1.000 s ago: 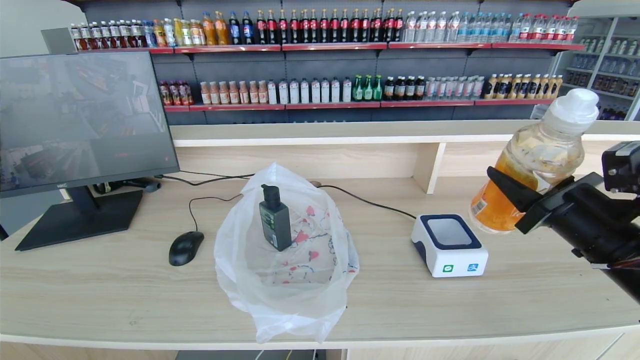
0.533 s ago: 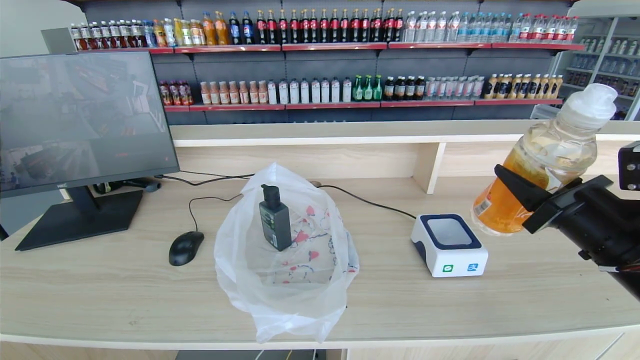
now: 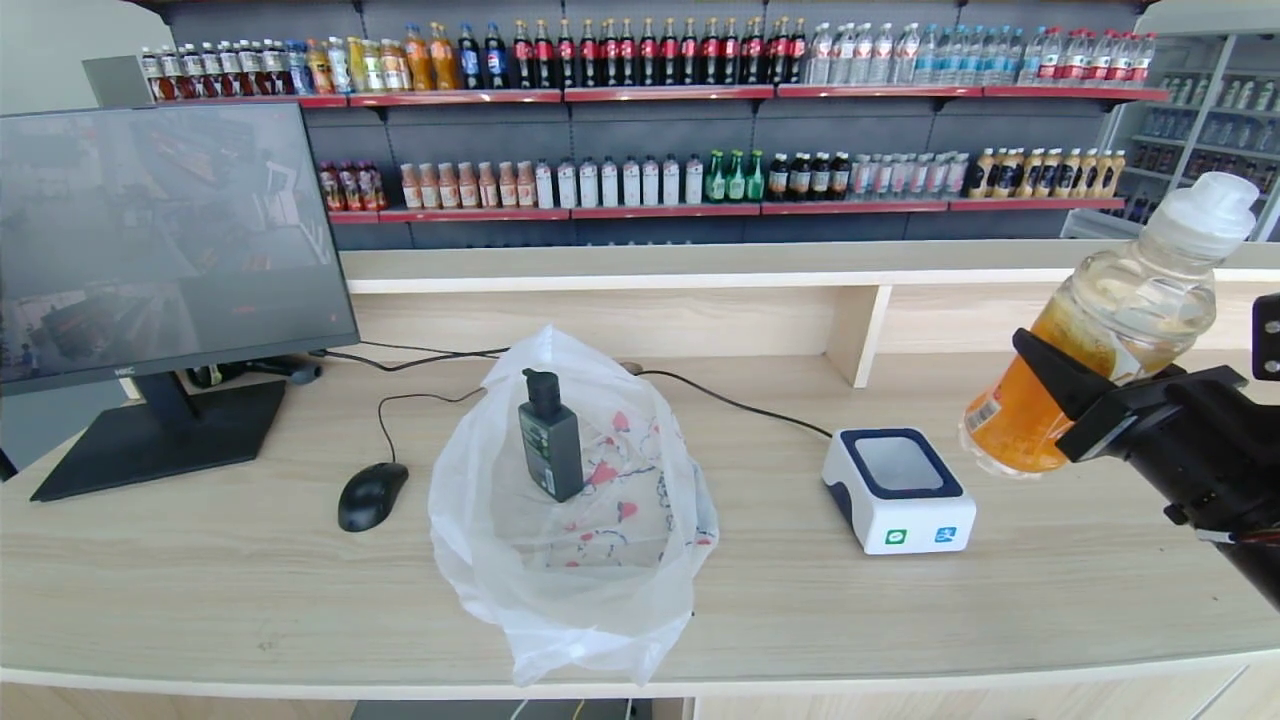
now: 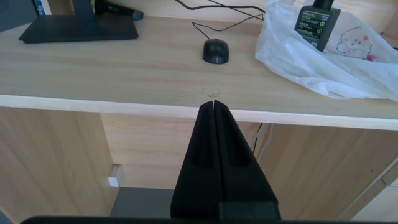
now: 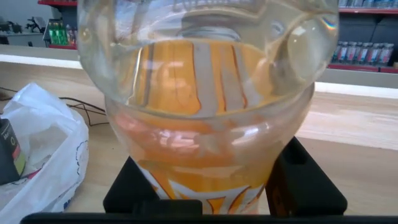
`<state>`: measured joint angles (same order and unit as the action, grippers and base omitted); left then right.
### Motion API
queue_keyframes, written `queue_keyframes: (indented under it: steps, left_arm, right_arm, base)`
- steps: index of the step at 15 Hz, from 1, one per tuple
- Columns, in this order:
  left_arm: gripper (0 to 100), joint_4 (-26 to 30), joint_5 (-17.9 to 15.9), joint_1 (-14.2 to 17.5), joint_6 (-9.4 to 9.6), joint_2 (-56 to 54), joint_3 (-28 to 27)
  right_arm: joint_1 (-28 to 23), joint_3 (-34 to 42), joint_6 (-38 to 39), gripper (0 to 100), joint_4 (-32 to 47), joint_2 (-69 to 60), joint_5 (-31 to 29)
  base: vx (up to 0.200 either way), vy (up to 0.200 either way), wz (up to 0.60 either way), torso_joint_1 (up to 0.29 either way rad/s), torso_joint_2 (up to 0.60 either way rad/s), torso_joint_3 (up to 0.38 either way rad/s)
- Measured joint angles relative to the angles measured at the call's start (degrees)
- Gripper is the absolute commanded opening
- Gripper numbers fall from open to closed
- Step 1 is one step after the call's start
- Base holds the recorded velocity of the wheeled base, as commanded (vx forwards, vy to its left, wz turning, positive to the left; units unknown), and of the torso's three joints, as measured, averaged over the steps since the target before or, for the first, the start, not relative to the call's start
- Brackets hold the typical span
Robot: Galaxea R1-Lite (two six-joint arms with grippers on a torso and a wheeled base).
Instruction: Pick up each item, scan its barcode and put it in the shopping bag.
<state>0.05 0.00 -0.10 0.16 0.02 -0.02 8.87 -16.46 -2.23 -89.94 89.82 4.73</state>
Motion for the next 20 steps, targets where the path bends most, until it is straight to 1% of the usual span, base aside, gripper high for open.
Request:
queue_keyframes:
  steps: [2,5,9,20]
  left_arm:
    - [0,0.02,0.0,0.1,-0.05,0.0,0.0]
    - [0,0.06,-0.02,0.1,-0.06,0.0,0.0]
    - [0,0.0,0.0,0.1,-0.06,0.0,0.0]
    - [0,0.02,0.0,0.1,-0.13,0.0,0.0]
  right_arm:
    - [0.16,0.32,-0.01,0,0.0,-0.1,-0.05]
    - [0.05,0.76,0.12,0,-0.05,-0.22,-0.05]
    - [0.11,0.98,0.1,0,-0.4,-0.07,0.06]
    - [0.16,1.58,0.13,0,0.02,-0.11,0.0]
  base:
    - [0.0,0.0,0.0,0.0,0.0,0.0]
    - [-0.2,0.0,0.0,0.012,0.01,0.001]
    - [0.0,0.0,0.0,-0.013,-0.01,0.004]
    - [0.0,0.2,0.0,0.005,0.0,0.0]
